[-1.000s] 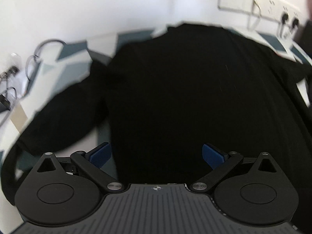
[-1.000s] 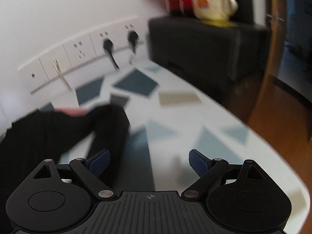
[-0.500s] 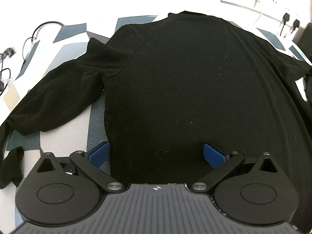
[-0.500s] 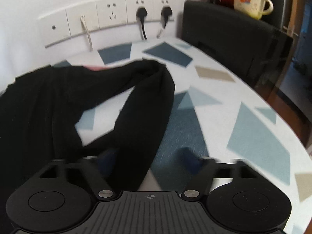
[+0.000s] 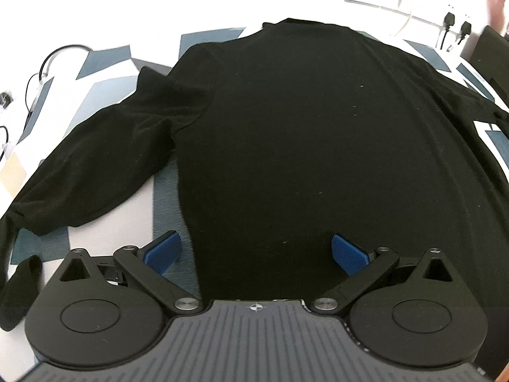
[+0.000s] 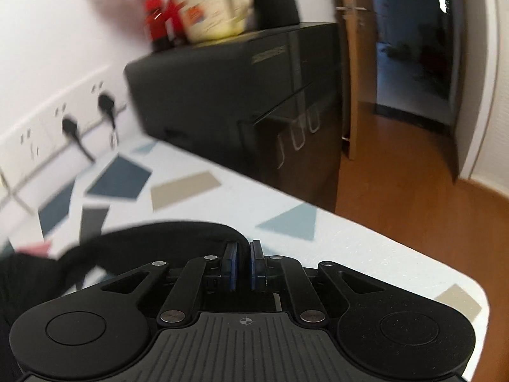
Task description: Fold clothes
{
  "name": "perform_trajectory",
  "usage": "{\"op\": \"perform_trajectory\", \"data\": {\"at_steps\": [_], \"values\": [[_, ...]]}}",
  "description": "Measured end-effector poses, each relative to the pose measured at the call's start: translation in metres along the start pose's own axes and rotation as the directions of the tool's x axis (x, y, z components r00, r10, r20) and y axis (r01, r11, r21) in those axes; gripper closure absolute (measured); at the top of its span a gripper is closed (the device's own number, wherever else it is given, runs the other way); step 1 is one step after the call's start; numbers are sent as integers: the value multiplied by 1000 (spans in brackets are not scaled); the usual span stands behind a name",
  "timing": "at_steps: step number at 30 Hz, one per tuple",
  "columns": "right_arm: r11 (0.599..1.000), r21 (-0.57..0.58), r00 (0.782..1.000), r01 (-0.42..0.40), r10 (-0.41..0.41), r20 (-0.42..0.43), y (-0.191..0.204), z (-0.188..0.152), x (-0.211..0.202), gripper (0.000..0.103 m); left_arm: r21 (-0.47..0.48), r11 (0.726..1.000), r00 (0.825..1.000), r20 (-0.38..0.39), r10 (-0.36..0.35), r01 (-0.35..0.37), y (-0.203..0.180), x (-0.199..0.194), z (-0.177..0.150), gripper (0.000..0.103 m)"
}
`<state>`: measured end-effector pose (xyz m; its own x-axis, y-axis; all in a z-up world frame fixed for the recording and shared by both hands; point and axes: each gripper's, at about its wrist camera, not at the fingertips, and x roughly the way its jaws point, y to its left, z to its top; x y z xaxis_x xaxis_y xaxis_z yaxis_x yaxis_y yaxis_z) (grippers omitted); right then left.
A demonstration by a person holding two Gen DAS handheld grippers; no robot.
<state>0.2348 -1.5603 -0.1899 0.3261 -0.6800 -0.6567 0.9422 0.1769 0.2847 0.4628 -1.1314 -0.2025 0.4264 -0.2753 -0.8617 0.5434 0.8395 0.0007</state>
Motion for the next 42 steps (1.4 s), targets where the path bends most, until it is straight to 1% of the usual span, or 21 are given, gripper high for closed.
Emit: {"op": "perform_trajectory", "data": {"at_steps": [3, 8, 11, 13, 15, 16, 18, 19, 20, 22, 23, 24, 27, 29, 31, 33, 35, 37, 38, 40, 42], "values": [[998, 22, 997, -54, 55, -47, 8, 9, 10, 96, -12, 1000, 1000, 10, 17, -17, -3, 1, 0, 0], [998, 33, 993, -59, 62, -101, 45, 27, 30, 96, -33, 999, 998, 58, 21, -19, -8, -1, -10, 0], [986, 11, 981, -166, 167, -95, 92, 41, 14, 96, -38, 999, 996, 82, 22, -19, -7, -3, -16, 0], [964, -22, 960, -266, 263, -95, 129, 50, -3, 96, -41, 999, 995, 98, 23, -19, -7, -4, -20, 0], [908, -75, 908, -411, 401, -123, 175, 57, -28, 96, -49, 999, 994, 110, 27, -22, -7, -5, -22, 0], [866, -84, 865, -493, 477, -155, 199, 58, -41, 96, -54, 998, 993, 114, 31, -25, -7, -5, -23, 0], [763, -94, 758, -640, 606, -240, 246, 54, -67, 96, -59, 998, 992, 118, 33, -26, -7, -6, -24, 0], [710, -109, 707, -695, 649, -281, 269, 50, -80, 96, -60, 998, 992, 118, 33, -26, -6, -6, -25, 0], [669, -129, 670, -732, 674, -312, 288, 45, -91, 95, -59, 998, 993, 117, 32, -25, -6, -8, -27, 0], [594, -180, 615, -784, 703, -357, 320, 33, -109, 88, -55, 998, 994, 109, 26, -20, -4, -11, -29, 0], [566, -217, 603, -796, 710, -364, 331, 28, -115, 72, -53, 998, 994, 104, 23, -18, -3, -11, -29, 0], [552, -255, 608, -794, 710, -357, 338, 24, -119, 63, -56, 998, 995, 103, 20, -15, -2, -12, -30, 0], [555, -323, 641, -767, 688, -340, 342, 15, -117, 63, -78, 997, 994, 106, 5, 3, 3, -14, -31, 0], [605, -285, 668, -744, 656, -352, 332, 15, -97, 63, -137, 990, 993, 113, -28, 44, 11, -17, -31, 0], [680, -247, 718, -690, 601, -351, 313, 15, -71, 64, -210, 973, 991, 111, -70, 93, 21, -20, -29, 0], [747, -225, 768, -626, 539, -346, 288, 14, -44, 64, -297, 944, 988, 105, -116, 143, 34, -22, -23, 0], [789, -232, 806, -569, 478, -348, 264, 9, -22, 65, -372, 912, 984, 107, -141, 171, 46, -23, -17, 0], [773, -341, 835, -535, 424, -351, 249, -11, -11, 65, -467, 860, 979, 105, -177, 206, 61, -19, -7, 1], [749, -393, 840, -533, 411, -356, 245, -21, -8, 65, -526, 817, 972, 103, -214, 235, 71, -14, -2, 1], [699, -452, 830, -554, 418, -370, 245, -33, 0, 65, -639, 694, 936, 129, -327, 331, 85, -5, 9, 1], [660, -469, 809, -587, 453, -375, 247, -39, 5, 64, -680, 634, 917, 157, -366, 369, 86, 2, 25, 1]]}}
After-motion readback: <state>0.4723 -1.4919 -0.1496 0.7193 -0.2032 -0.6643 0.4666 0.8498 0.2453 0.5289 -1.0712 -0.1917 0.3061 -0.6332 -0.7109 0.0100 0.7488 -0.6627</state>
